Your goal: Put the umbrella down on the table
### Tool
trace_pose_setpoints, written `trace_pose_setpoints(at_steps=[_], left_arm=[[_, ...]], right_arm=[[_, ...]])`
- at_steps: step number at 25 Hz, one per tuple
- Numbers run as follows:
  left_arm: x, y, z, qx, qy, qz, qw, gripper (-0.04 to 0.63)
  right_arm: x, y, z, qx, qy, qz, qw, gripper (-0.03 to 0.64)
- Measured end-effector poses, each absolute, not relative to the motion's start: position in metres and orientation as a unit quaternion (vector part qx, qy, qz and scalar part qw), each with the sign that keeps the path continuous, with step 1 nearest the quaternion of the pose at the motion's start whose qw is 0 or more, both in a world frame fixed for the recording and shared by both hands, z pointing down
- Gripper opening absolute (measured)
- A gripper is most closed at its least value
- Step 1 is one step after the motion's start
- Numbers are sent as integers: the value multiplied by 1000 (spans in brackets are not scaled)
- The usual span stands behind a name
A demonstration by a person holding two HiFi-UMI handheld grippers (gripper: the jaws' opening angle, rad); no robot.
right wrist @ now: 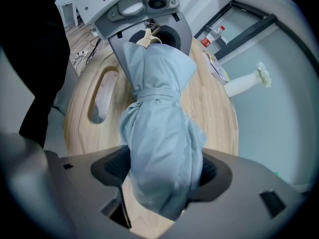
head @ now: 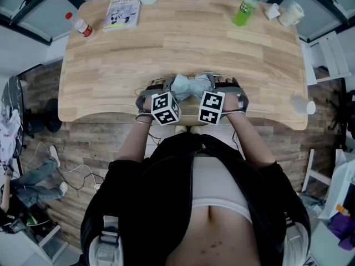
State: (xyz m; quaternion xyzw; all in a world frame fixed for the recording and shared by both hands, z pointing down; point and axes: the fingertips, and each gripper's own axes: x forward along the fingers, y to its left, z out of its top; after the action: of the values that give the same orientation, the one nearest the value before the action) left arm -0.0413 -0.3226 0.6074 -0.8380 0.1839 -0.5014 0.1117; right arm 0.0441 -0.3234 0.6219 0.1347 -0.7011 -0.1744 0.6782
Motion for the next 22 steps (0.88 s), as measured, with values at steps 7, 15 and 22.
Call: trace_pose_setpoints(at_steps=[7, 15, 22], left_arm=[[-42, -323, 611, -840, 189, -498, 109, 258], [-42, -324, 610, -838, 201, -496, 104, 267], [-49, -327, 608, -832, 228, -497, 92, 324]], right_arm=[[43, -324, 624, 132, -698, -177, 681, 359], [44, -324, 625, 136, -699, -176, 680, 359], [42, -322, 624, 128, -717, -168, 664, 360]])
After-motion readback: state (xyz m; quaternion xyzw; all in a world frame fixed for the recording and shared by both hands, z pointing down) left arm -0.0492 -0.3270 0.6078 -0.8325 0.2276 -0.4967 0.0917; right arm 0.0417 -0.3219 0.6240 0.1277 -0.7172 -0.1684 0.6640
